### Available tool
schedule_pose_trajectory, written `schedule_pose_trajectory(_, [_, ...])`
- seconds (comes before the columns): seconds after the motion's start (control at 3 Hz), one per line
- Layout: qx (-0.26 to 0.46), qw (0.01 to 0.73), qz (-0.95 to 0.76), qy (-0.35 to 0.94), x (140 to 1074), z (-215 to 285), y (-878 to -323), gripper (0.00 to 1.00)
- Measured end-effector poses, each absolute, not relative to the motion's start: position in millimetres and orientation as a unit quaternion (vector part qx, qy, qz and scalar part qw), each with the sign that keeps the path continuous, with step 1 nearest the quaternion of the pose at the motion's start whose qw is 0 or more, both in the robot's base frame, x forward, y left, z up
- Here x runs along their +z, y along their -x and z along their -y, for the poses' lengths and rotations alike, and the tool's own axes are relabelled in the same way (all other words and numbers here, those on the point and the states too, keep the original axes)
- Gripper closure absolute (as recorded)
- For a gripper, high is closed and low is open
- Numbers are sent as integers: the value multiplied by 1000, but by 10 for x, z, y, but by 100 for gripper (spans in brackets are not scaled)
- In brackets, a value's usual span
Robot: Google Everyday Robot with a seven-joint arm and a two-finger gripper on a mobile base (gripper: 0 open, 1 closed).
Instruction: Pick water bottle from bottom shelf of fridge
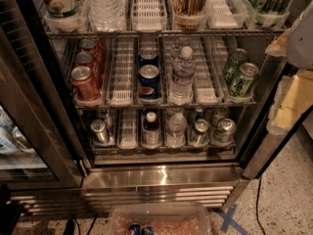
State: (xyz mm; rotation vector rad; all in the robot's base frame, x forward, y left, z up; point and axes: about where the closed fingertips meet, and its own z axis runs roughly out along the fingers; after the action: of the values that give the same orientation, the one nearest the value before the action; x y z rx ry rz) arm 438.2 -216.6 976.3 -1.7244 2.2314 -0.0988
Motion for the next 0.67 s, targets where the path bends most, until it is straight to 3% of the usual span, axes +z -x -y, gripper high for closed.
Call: schedule_pose_trajectory(0.67, [-21,157,-787,596,9435,2221,-4365,0])
